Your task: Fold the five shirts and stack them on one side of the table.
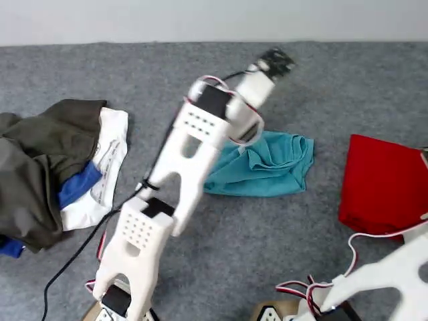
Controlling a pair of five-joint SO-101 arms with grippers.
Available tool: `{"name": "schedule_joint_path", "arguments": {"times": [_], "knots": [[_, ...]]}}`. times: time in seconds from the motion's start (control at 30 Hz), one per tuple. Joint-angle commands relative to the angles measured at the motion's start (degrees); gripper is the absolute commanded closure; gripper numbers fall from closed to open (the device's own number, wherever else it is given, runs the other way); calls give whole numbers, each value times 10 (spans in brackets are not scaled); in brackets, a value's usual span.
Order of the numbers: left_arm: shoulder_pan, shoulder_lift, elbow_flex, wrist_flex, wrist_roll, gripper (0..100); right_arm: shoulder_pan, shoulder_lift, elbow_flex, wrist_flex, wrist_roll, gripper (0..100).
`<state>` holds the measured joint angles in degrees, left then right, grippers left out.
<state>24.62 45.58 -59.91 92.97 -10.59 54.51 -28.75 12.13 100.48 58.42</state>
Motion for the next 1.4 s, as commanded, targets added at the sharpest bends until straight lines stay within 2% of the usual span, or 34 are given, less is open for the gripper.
{"name": "schedule_joint_path", "arguments": {"times": [0.0,0.2,0.43,0.6,0.93,1.23,1.37], "knots": [[-28,35,-23,3,-16,983,6,-20,9,22,-4,987],[-33,135,-27,-9,-17,986,14,-21,43,22,-4,987],[40,128,-47,78,-16,987,30,-21,43,20,0,987],[71,70,5,77,-16,987,28,-21,42,20,0,987],[154,-44,252,73,-44,987,27,-21,42,18,0,987],[188,-116,264,74,-43,987,26,-21,42,18,0,987],[175,-157,263,55,-45,987,26,-21,42,18,0,987]]}}
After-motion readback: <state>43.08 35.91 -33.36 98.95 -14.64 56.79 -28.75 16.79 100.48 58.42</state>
